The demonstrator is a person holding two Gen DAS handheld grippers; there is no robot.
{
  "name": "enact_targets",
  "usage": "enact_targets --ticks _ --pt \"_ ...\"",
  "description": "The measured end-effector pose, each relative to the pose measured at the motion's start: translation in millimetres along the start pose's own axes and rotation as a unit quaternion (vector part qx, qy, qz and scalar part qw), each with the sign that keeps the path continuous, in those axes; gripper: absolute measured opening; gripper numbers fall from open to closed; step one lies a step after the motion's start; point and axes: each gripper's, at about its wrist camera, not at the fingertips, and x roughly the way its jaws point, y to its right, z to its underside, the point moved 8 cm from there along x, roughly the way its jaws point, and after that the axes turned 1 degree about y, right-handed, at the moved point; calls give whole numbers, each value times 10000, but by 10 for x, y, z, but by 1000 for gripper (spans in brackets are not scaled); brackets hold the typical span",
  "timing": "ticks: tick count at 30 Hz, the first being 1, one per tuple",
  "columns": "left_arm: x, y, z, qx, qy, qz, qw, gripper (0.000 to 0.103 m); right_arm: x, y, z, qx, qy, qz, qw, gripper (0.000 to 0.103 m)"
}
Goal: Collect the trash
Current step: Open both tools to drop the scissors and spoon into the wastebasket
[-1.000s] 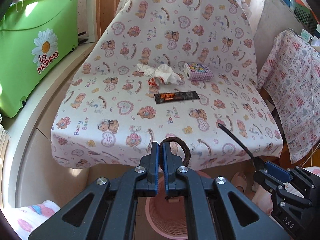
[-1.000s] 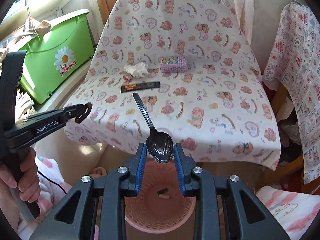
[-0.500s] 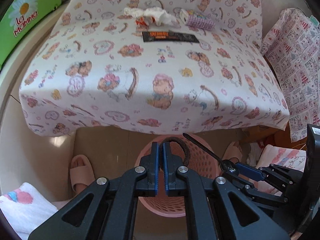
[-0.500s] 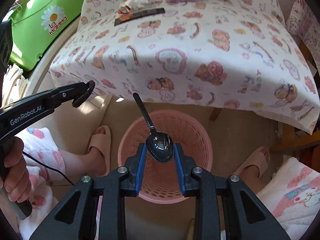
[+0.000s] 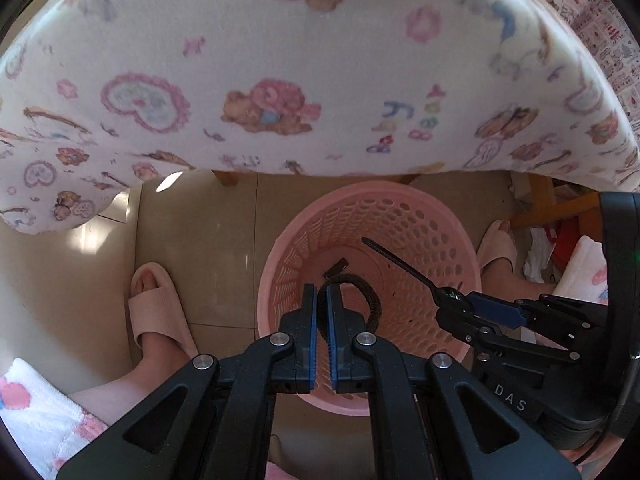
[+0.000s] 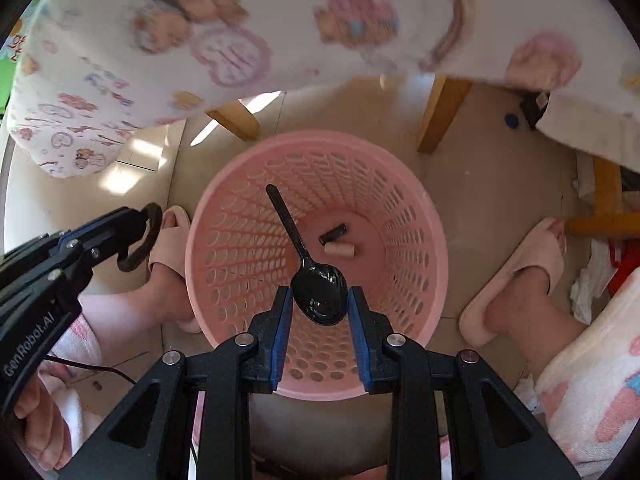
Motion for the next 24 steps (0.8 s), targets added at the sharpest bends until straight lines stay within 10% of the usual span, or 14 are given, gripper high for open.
enact_targets --ticks 9,15,24 --pt "227 -9 153 -134 -529 164 9984 6 229 91 72 181 -313 12 9993 31" --pt "168 26 122 17 -344 -119 9993 26 289 108 73 332 -361 17 9988 32" --pt "-120 -117 -77 110 248 -516 9983 30 84 113 -66 274 47 160 9995 48"
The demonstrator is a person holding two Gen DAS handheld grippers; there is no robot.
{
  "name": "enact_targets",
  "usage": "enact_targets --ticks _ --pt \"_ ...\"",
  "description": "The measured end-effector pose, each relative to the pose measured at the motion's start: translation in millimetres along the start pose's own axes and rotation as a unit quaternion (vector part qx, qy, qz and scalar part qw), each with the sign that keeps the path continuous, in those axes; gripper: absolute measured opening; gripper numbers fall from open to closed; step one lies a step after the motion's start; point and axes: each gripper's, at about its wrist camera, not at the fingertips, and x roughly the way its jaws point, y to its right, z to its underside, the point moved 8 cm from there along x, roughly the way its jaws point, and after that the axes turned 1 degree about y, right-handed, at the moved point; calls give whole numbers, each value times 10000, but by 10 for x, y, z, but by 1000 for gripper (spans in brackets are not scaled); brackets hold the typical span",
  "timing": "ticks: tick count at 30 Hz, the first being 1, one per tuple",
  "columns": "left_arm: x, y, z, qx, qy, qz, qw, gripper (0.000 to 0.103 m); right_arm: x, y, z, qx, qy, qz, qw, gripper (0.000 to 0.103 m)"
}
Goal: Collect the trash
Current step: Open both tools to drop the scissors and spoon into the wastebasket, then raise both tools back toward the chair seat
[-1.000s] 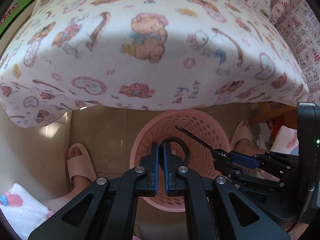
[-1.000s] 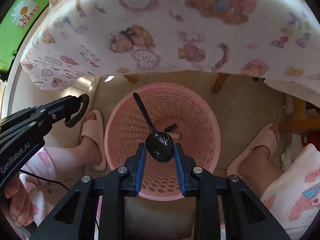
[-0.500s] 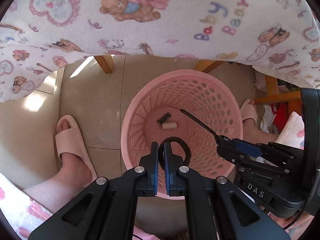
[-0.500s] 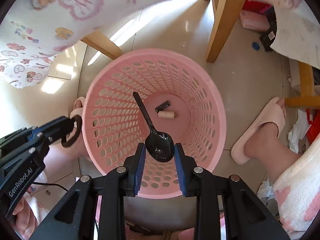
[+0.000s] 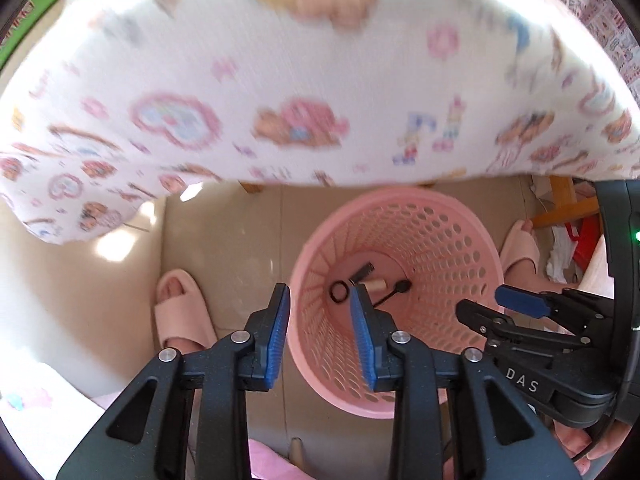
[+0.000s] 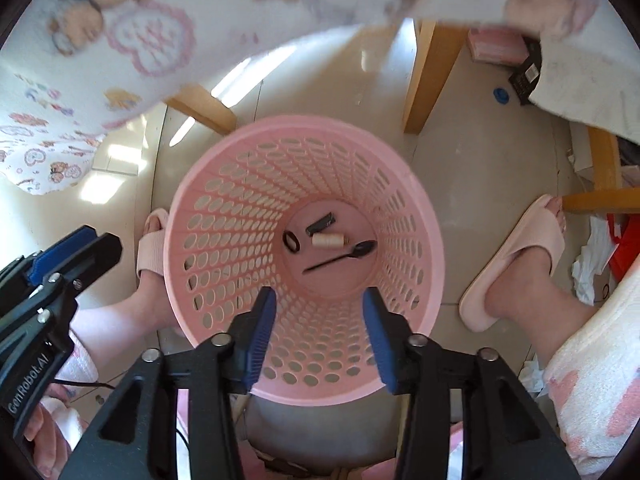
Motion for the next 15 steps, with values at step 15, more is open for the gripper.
enact_targets --ticks 15 --pt "-788 -314 -410 -97 1318 -542 9897 36 -1063 -107 -316 -229 1795 633 9815 49"
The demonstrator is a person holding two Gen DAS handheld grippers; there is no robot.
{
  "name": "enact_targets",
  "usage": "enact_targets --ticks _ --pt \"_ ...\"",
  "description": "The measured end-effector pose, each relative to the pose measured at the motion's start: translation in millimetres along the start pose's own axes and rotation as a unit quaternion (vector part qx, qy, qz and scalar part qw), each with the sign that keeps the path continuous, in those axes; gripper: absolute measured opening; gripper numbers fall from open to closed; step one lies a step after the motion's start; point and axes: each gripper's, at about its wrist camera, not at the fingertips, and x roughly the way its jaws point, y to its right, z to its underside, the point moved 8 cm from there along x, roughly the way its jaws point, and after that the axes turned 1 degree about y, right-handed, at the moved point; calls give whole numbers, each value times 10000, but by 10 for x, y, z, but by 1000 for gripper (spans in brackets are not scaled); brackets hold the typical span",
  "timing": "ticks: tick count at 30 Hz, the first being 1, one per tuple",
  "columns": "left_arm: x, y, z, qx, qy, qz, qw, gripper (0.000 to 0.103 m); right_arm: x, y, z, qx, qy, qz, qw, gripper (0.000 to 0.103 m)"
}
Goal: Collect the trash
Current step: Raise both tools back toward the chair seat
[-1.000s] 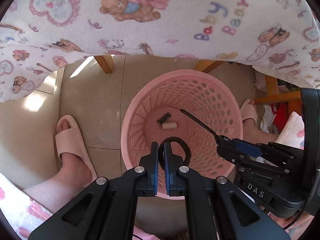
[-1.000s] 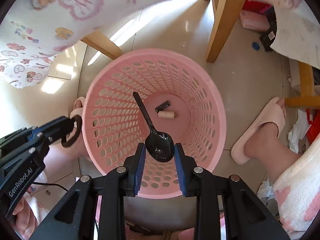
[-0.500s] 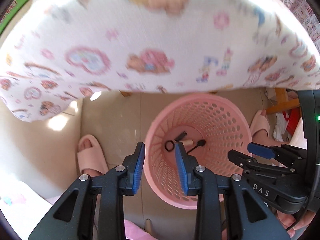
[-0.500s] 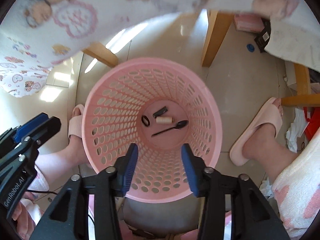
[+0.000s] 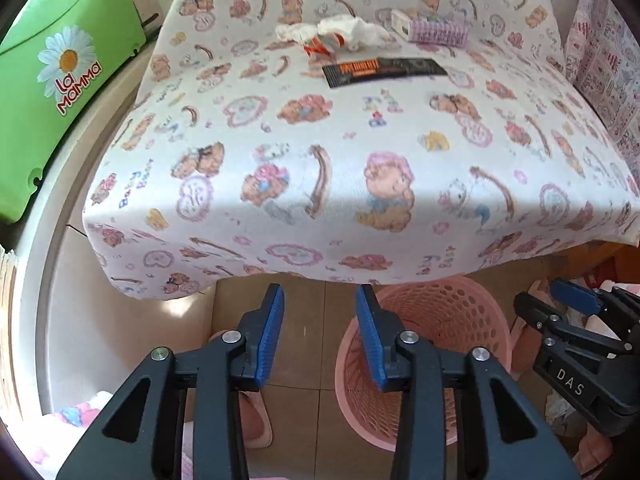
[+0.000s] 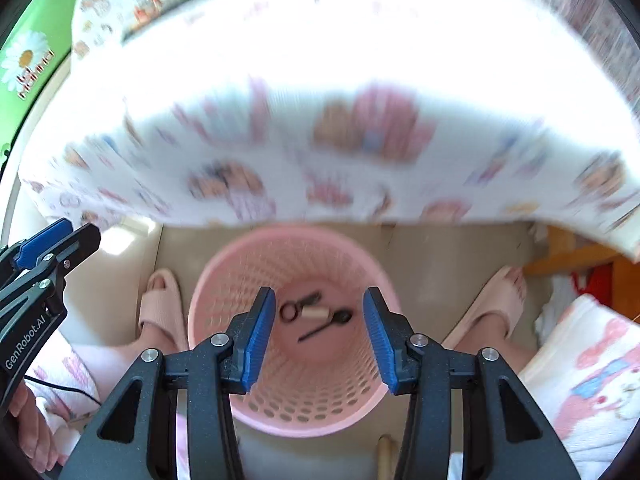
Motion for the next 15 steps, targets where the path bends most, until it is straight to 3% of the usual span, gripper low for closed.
enact_targets --ticks 2,8,12,15 --pt "-106 -51 -103 -52 178 17 9998 36 -193 -19 -98 -73 416 177 9990 54" --pt "-452 -290 -477 -248 833 -82 9962 38 -742 -12 -436 -241 1364 330 9898 54" --pt "-584 -394 -668 -450 1039 52 9936 39 -980 67 -616 -56 1542 321 9875 54" --pt "-643 -425 -773 -502 1238 -56 9910 40 -1083 127 -734 95 1581 318 9869 54"
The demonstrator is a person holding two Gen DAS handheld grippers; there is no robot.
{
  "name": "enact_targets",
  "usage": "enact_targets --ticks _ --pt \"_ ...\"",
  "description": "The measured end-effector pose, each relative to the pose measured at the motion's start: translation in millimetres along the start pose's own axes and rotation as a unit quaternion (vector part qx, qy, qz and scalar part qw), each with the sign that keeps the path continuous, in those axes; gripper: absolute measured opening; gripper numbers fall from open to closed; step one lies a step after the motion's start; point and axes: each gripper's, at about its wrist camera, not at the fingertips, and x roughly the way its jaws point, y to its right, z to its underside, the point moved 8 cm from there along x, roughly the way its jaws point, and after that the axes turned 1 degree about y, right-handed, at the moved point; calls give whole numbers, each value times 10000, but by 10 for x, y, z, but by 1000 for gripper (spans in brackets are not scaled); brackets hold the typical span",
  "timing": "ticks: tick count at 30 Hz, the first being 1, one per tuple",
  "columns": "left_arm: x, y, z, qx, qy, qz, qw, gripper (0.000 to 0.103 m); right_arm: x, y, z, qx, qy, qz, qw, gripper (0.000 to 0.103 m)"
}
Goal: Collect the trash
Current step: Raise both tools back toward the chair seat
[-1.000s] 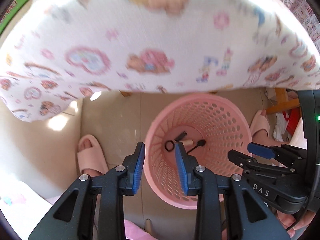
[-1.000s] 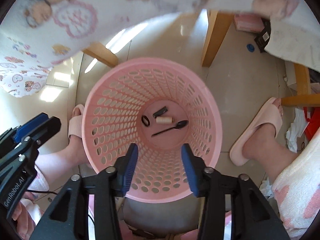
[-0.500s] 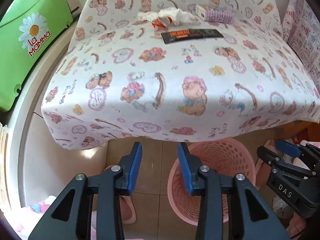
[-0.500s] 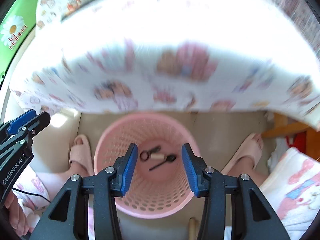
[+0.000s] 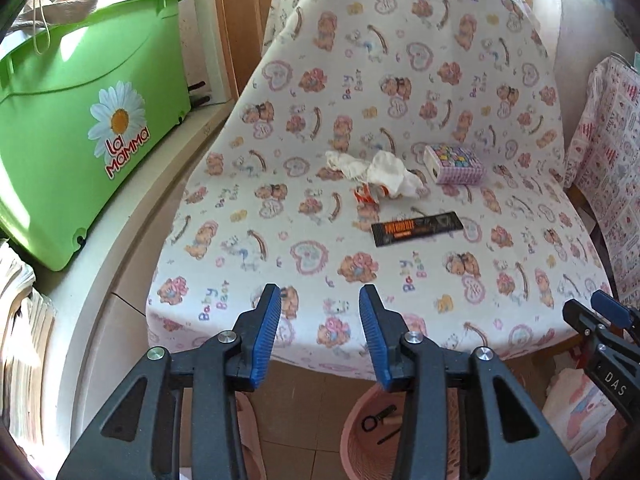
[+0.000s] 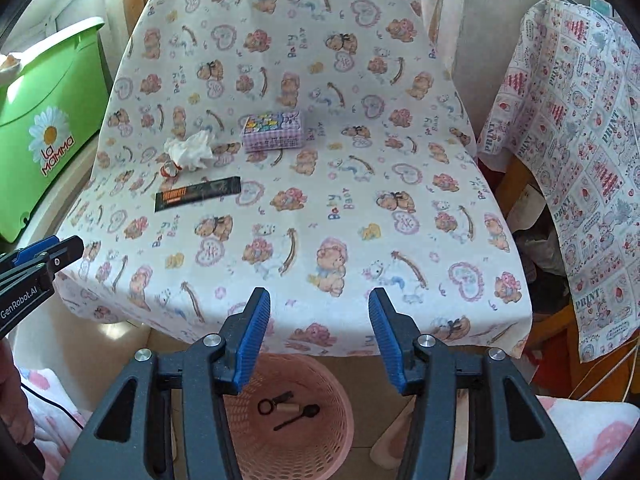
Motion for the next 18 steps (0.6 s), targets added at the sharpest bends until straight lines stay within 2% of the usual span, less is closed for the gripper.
enact_targets --ticks 3,7,12,18 --pt "38 -72 -26 -105 -19 -73 9999 40 -36 24 -129 95 121 32 9999 54" --pt "62 -118 -34 -413 -156 197 9988 40 -38 8 -181 210 144 43 9997 54" --pt "38 -137 -127 -330 18 17 9995 40 -64 -121 -279 204 209 -46 9996 54" --pt "23 -137 -269 -392 127 88 9991 40 -193 -166 -608 105 527 -48 9985 54"
